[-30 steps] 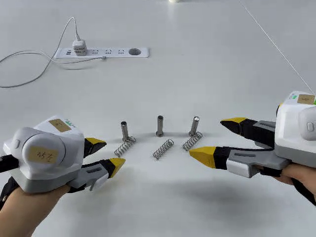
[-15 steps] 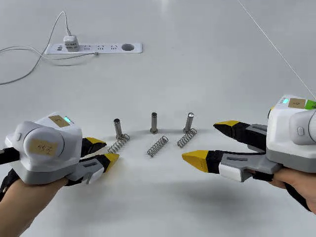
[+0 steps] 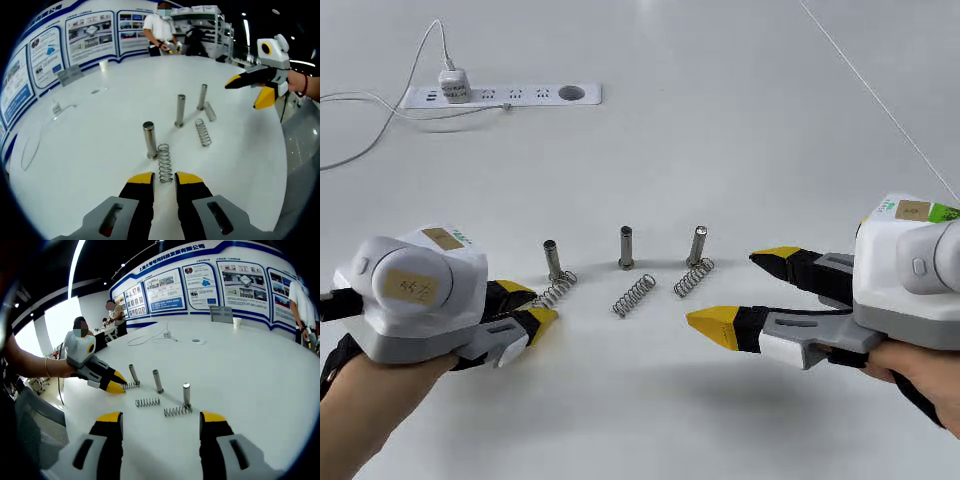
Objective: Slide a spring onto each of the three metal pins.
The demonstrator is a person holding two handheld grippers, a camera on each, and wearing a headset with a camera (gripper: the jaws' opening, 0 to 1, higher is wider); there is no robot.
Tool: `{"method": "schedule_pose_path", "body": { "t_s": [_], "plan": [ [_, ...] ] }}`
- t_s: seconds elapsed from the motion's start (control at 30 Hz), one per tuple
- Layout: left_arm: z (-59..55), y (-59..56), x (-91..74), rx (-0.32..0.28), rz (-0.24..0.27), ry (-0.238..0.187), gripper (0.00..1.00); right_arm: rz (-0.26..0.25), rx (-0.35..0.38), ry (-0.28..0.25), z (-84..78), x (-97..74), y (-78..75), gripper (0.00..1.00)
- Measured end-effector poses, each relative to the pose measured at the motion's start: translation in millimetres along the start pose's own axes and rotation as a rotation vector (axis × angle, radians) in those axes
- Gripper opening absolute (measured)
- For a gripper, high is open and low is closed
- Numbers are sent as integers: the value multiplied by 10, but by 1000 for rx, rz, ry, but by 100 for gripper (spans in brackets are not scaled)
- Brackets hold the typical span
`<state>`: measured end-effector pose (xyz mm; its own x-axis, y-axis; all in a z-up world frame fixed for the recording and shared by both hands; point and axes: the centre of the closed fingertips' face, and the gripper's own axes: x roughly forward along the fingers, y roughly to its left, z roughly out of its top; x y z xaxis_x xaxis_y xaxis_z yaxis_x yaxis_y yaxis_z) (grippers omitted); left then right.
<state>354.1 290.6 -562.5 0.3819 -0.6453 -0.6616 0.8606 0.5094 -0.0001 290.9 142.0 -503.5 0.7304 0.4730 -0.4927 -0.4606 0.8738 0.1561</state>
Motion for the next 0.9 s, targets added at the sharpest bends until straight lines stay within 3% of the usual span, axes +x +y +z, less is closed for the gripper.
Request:
{"method": "schedule_pose_path", "body": {
  "t_s": [0.5, 0.9],
  "plan": [
    [16, -36, 28, 26, -12, 51, 12, -17, 1, 22, -49, -13, -63, 62],
    [-6, -65, -14, 26, 5, 39, 10, -23, 15, 10, -13, -37, -79, 61]
  ]
}}
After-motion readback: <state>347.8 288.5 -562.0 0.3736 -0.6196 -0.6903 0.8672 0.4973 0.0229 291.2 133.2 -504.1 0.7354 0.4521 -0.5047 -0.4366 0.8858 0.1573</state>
